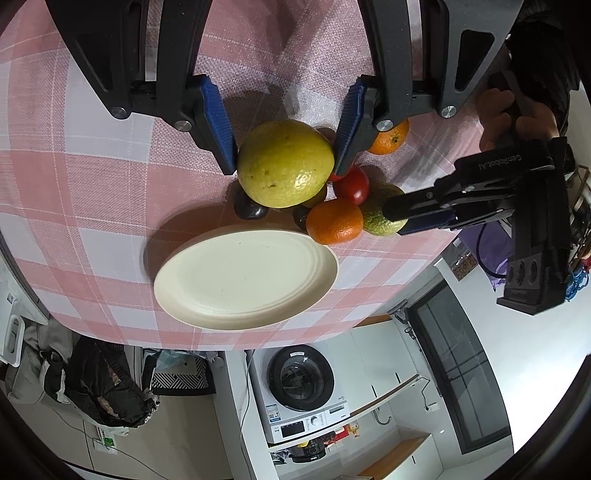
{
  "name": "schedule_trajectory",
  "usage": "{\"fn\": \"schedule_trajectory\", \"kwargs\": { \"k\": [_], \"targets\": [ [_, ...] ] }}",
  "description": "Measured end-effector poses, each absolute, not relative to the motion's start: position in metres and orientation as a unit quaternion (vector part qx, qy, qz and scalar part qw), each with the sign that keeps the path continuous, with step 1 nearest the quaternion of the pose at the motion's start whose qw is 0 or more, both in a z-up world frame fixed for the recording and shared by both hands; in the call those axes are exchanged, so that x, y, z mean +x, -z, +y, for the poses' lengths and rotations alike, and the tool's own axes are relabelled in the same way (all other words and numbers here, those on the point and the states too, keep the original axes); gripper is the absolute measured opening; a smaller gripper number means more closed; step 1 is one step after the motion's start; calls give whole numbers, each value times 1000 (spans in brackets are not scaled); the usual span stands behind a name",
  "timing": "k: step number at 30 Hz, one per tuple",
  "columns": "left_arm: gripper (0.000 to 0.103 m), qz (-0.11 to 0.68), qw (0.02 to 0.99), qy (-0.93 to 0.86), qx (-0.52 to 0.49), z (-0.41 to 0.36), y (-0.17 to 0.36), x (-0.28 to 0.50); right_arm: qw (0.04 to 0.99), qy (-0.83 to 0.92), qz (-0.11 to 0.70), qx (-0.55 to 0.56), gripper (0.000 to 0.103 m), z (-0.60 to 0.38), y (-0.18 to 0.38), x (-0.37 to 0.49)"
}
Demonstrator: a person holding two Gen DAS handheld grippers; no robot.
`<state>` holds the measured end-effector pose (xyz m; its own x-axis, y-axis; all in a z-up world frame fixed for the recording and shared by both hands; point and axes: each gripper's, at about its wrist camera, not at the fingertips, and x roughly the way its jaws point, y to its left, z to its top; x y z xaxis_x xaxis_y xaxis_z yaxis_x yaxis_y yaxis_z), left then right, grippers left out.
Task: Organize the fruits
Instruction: 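Carry both fruits onto the cream plate and open both tools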
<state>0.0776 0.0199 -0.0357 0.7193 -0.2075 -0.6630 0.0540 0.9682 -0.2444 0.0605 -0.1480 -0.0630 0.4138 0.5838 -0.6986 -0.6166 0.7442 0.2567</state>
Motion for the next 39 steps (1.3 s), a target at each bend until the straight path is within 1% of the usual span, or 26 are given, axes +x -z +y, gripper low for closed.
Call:
{"fn": "schedule_trajectory", "kwargs": {
  "k": [3, 10, 28, 39],
  "targets": [
    [43, 378, 918, 68, -102, 19, 39, 81, 841, -357, 406, -17, 54, -149, 62, 60],
    [43, 375, 920, 71, -88, 16, 39, 79, 841, -356, 406, -16, 54, -150, 62, 59],
    [42, 289, 954, 52, -60, 6, -1, 65, 863, -343, 372, -10, 54, -154, 44, 65],
    [42, 279, 958, 48, -51, -7, -13, 95, 877, -323, 357, -3, 54, -149, 27, 92]
  ]
}}
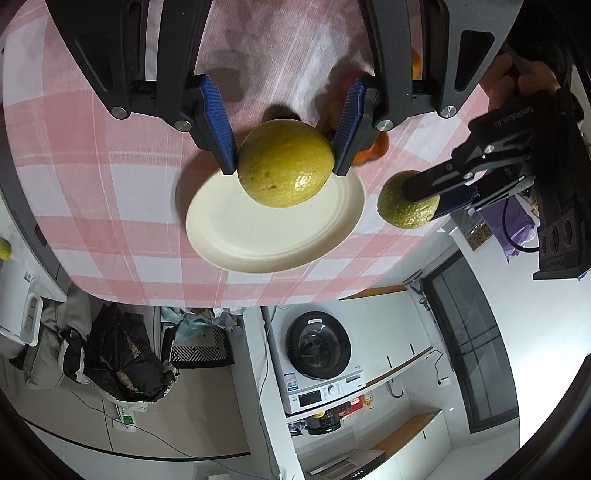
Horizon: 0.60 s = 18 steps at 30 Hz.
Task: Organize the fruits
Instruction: 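Carry both fruits onto the cream plate and open both tools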
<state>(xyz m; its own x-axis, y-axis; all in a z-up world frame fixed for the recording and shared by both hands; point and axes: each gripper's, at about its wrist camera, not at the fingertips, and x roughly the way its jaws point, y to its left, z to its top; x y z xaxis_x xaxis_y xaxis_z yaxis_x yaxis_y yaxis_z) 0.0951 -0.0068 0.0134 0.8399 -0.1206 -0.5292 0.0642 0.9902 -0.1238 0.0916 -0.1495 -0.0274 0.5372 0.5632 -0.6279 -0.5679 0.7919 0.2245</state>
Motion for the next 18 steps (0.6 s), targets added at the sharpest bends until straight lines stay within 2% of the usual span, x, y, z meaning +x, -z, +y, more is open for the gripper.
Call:
{"fn": "schedule_trajectory", "kwargs": {
  "k": [18],
  "targets": [
    [42, 304, 951, 34, -38, -11, 7, 158, 872, -308, 380, -12, 54, -126, 45, 127]
  ]
}}
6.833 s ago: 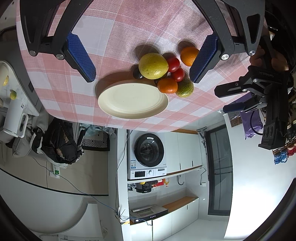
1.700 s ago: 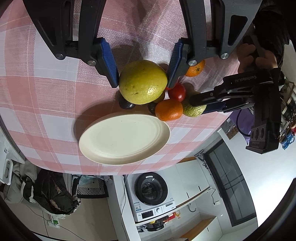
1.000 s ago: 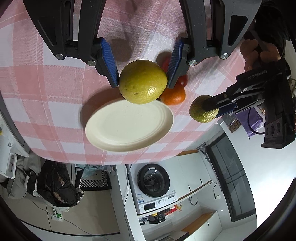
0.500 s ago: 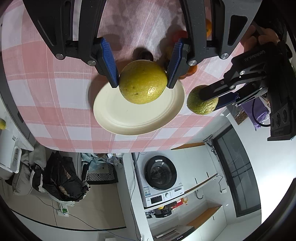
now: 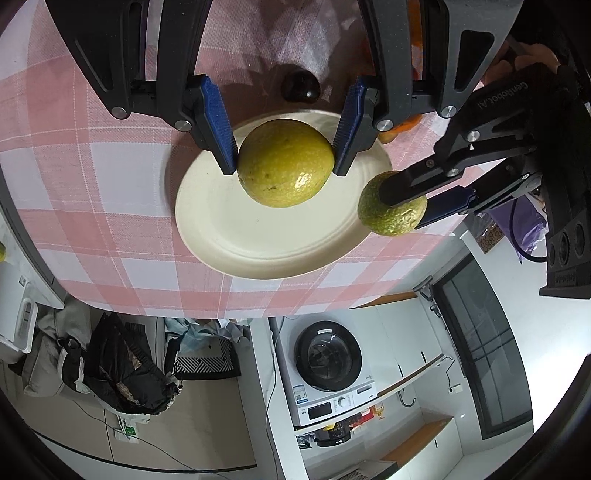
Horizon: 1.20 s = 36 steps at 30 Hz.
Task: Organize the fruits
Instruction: 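Carry both fruits onto the cream plate and open both tools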
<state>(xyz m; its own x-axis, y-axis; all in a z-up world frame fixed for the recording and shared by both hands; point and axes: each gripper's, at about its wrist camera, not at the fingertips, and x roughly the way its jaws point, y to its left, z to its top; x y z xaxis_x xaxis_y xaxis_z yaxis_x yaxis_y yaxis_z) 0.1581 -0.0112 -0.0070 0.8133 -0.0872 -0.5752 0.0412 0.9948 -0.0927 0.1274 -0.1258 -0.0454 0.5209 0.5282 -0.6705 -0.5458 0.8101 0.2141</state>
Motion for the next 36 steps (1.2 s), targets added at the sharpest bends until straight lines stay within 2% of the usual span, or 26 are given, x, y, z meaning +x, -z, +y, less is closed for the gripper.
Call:
{"fn": "schedule_trajectory", "kwargs": {
  "k": [21, 30, 31, 35, 36],
  "targets": [
    [43, 335, 941, 30, -44, -7, 26, 186, 868, -298, 396, -12, 54, -122, 58, 142],
    [43, 318, 946, 29, -51, -5, 18, 174, 880, -288, 377, -1, 55, -130, 50, 139],
    [43, 315, 947, 28, -52, -4, 16, 171, 882, -284, 375, -3, 57, -131, 49, 139],
    [44, 302, 952, 21, -44, -3, 3, 152, 891, -283, 356, 2, 89, -140, 39, 130],
    [50, 301, 952, 21, -43, -3, 0, 148, 892, -282, 354, 1, 96, -143, 37, 128]
  ]
}}
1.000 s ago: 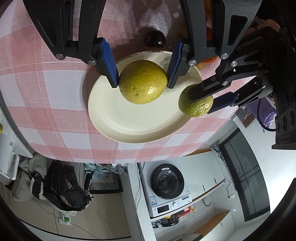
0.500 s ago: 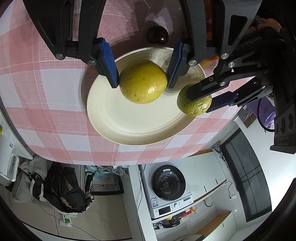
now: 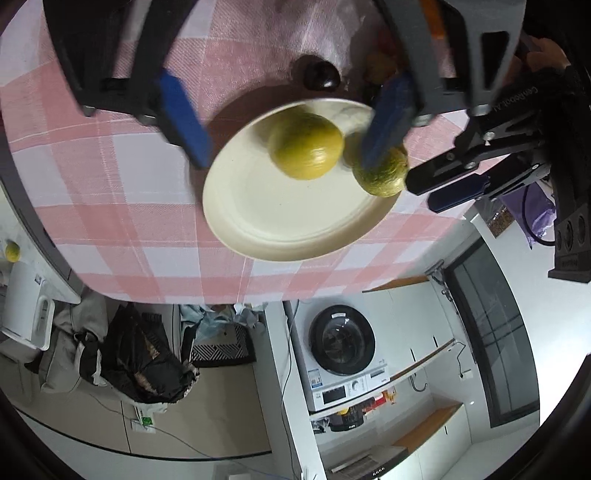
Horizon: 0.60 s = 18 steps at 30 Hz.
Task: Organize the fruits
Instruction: 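Carry both fruits onto the cream plate and open both tools, then withdraw both open tools from the plate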
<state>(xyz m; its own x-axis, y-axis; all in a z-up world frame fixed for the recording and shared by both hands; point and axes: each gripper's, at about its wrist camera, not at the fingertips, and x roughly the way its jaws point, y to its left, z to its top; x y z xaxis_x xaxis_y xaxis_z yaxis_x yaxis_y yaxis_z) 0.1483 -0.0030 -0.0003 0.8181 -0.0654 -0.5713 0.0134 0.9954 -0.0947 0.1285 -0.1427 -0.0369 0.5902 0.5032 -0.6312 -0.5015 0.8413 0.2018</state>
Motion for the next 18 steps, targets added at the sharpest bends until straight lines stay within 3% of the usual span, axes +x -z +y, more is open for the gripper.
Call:
{"fn": "schedule_trajectory", "kwargs": {
  "k": [5, 10, 15, 18],
  "targets": [
    [85, 279, 959, 11, -39, 0, -16, 115, 896, -284, 341, -15, 103, -148, 26, 118],
    [86, 273, 961, 7, -38, 0, -28, 85, 900, -284, 330, -30, 103, -150, 21, 106],
    [102, 273, 962, 4, -31, -5, -33, 64, 900, -285, 327, -40, 103, -154, 18, 95],
    [102, 270, 962, 2, -30, -8, -35, 53, 899, -286, 330, -41, 103, -156, 18, 90]
  ]
}}
